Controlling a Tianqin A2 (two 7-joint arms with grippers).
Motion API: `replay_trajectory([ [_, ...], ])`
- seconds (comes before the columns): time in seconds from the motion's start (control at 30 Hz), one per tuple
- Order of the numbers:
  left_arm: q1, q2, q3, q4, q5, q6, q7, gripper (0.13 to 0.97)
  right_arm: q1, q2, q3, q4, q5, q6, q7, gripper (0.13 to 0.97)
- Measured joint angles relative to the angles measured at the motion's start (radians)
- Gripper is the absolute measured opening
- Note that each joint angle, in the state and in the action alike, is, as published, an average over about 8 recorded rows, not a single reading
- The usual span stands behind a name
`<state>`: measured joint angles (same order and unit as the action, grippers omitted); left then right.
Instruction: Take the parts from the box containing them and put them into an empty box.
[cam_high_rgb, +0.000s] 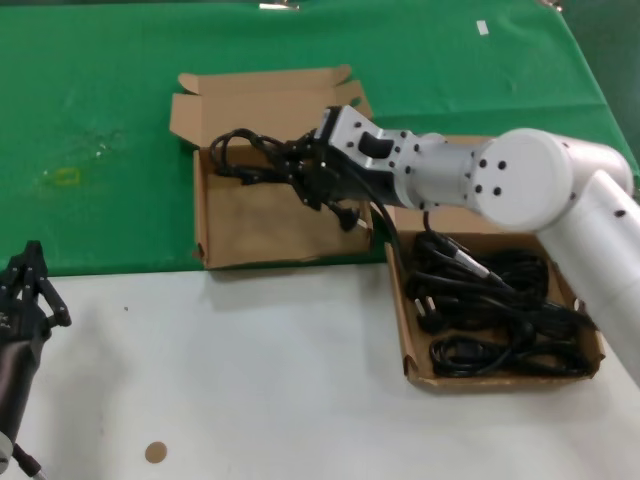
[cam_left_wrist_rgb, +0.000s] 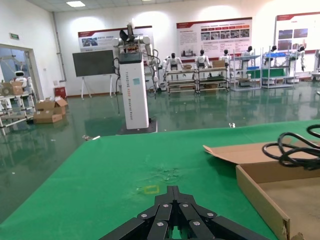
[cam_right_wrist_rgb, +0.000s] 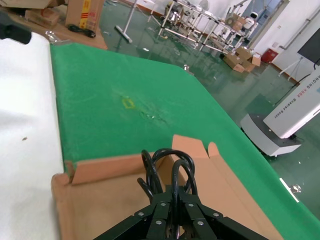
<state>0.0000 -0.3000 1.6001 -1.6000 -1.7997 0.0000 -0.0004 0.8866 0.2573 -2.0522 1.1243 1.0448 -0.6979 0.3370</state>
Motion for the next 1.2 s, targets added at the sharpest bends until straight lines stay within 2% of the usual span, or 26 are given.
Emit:
replay_trajectory([
  [0.27, 0.0, 0.0, 0.0, 0.0, 0.0, 0.0, 0.0, 0.144, 0.044, -0.055, -0.005, -0.104, 0.007, 0.027, -0.04, 0.165],
  [0.67, 0.0, 0.0, 0.0, 0.0, 0.0, 0.0, 0.0, 0.144, 0.063, -0.077, -0.006, -0.19, 0.026, 0.057, -0.096, 0.166],
  [0.93, 0.0, 0.0, 0.0, 0.0, 0.0, 0.0, 0.0, 0.144, 0.07, -0.082, -0.002, -0.215, 0.031, 0.076, -0.11, 0.224],
  [1.07, 0.0, 0.0, 0.0, 0.0, 0.0, 0.0, 0.0, 0.144, 0.069, -0.082, 0.003, -0.209, 0.032, 0.081, -0.106, 0.224],
  [1.2, 0.0, 0.0, 0.0, 0.0, 0.0, 0.0, 0.0, 0.146, 0.063, -0.079, 0.008, -0.198, 0.035, 0.085, -0.101, 0.287],
])
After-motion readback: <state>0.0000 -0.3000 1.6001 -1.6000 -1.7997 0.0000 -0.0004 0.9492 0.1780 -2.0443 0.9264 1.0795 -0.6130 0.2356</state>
